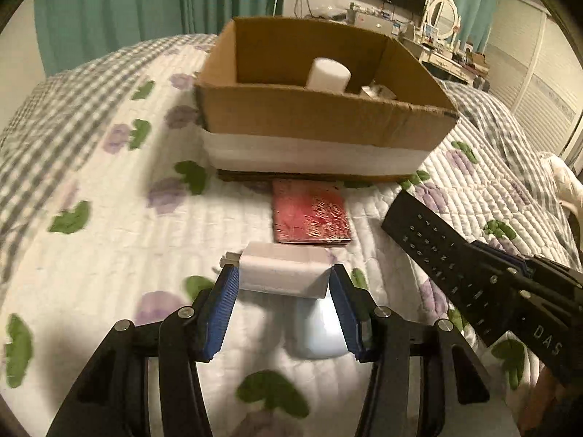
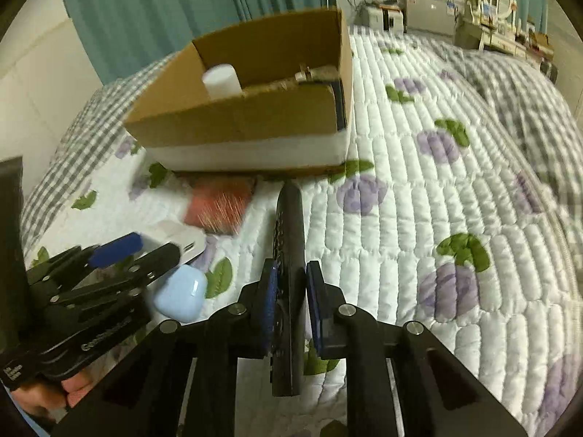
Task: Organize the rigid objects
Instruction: 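Hold the remote in the right gripper while the left grasps the white charger plug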
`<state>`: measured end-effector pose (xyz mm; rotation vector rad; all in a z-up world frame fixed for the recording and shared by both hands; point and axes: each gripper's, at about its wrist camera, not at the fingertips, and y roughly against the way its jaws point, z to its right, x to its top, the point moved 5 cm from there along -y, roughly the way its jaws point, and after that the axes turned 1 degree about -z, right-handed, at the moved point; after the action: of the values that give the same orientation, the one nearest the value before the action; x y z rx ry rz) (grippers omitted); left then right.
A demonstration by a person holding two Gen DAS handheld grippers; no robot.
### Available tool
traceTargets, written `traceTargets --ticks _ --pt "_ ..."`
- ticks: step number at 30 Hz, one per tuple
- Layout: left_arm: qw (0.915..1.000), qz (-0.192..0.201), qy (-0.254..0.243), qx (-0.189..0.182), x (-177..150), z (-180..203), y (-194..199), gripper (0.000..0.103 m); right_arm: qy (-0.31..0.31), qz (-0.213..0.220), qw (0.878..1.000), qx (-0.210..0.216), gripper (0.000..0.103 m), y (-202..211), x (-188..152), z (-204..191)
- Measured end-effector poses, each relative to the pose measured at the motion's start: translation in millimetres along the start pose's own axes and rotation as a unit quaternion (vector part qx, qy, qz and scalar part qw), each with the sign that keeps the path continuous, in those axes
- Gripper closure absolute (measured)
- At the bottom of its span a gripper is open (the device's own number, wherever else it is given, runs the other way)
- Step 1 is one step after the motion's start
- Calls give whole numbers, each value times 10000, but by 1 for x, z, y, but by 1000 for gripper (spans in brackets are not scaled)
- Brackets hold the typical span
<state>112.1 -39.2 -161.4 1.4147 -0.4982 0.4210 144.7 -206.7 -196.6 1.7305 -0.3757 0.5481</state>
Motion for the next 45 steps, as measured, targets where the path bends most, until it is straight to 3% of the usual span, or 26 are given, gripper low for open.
traceTargets --ticks 2,3,4,12,13,14,15,17,18,19,22,26,33,36,45 --pt "10000 30 20 5 3 -3 6 51 62 104 9999 -14 88 7 0 -5" --pt "10000 40 32 18 5 -1 7 62 95 107 9999 -25 88 9 0 -8" --pt "9999 67 52 -67 6 -3 10 90 149 81 9998 -37 88 8 0 -11" --pt "9993 -64 -201 -296 3 3 4 90 502 -904 9946 85 84 -42 -15 -29" --pt "9992 -46 -276 -284 2 4 4 89 428 -902 9948 199 77 -44 -13 -30" --pt "9989 -38 -395 -266 0 7 4 87 327 -976 9942 308 59 -49 -13 -29" --pt "9986 -53 -483 -231 -2 9 4 83 275 -1136 9925 343 54 -58 -15 -29" --pt "9983 -103 -575 -89 -6 10 2 63 317 -1205 9919 255 56 -69 -16 -32" --pt "9981 -103 -598 41 -9 7 0 48 378 -1168 9923 180 60 -71 -15 -34" --pt "9979 -77 -622 149 -11 5 -1 45 462 -1080 9931 29 76 -70 -13 -36" --pt "9982 -295 -521 34 -16 -2 -11 38 515 -774 9956 109 78 -60 -8 -42" --pt "9986 -427 -315 -37 -13 -6 -20 37 491 -542 9973 107 82 -51 -4 -43" --pt "9976 -672 -117 -147 -3 -7 -41 37 374 -501 9978 223 84 -47 -3 -38" --pt "9968 -756 -171 -175 -1 -4 -45 42 359 -495 9978 259 84 -39 -6 -28" --pt "9987 -400 -311 -92 7 0 -17 44 332 -183 9988 303 84 -16 -2 -27"
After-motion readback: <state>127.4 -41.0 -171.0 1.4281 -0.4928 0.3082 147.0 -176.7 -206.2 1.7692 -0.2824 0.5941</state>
